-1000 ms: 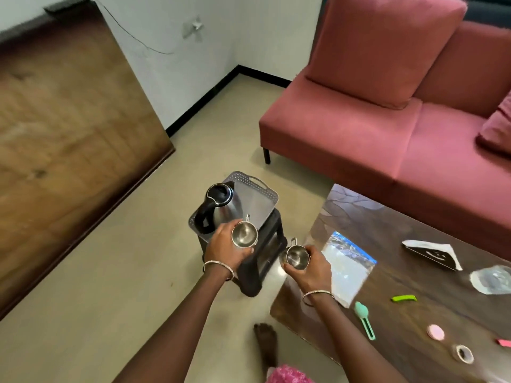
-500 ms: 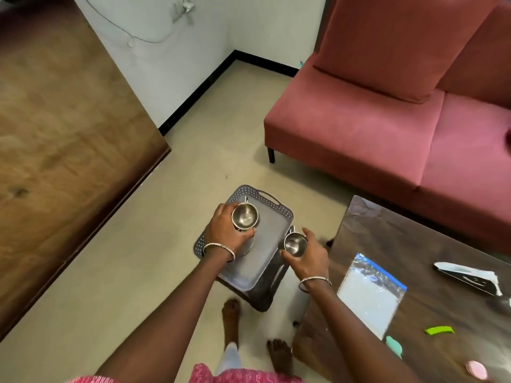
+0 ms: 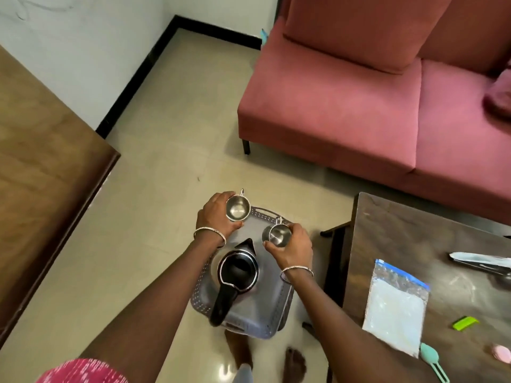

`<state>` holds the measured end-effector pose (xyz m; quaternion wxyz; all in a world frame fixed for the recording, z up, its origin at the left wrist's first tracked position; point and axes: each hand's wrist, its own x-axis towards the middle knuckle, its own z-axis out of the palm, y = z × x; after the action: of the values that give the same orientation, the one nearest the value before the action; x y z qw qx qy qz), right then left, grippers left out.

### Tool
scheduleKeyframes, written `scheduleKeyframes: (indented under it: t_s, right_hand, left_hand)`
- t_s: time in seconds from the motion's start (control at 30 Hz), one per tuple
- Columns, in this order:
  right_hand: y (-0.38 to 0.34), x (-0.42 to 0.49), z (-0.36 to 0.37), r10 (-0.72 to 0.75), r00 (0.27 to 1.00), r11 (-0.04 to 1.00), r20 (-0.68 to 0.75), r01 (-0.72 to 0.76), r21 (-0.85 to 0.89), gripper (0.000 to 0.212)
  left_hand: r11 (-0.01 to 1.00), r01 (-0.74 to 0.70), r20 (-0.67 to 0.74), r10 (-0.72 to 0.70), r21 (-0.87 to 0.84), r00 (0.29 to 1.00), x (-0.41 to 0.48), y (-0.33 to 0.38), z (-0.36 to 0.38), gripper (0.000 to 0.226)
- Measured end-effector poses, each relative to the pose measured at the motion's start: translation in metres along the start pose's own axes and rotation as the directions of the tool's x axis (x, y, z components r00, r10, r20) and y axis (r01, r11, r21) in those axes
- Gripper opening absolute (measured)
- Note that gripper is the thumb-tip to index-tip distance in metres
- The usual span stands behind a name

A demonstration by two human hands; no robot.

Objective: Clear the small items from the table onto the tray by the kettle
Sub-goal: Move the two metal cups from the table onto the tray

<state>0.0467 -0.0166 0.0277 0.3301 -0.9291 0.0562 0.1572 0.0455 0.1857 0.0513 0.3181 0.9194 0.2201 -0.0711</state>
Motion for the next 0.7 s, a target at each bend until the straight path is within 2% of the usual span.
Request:
scheduleKeyframes:
  t_s: [0.27,0.4,0.6,0.7]
  right_hand:
    - [0.012,0.035,0.069,0.144,0.99,0.988,-0.006,-0.144,-0.059,0.071]
    - [0.016,0.048,0.088,0.173,0.985,0.982,-0.007,-0.173,-0.07,0.071]
    - [0.021,0.064,0.102,0.191,0.981,0.972,-0.01,-0.191,-0.14,0.075]
    - [0.021,0.069,0.107,0.195,0.981,0.969,-0.011,-0.194,-0.151,0.076]
  left_hand:
    - [0.995,-0.049,0.26,0.025,0.084,0.965,0.03,-0.066,0.052,0.081]
    - [0.994,-0.103,0.234,0.091,0.04,0.968,0.039,-0.072,0.077,0.079]
    - [0.962,-0.165,0.245,0.109,0.219,0.963,0.055,-0.075,0.098,0.076]
    - [0.965,-0.139,0.264,0.078,0.223,0.961,0.057,-0.078,0.1,0.078]
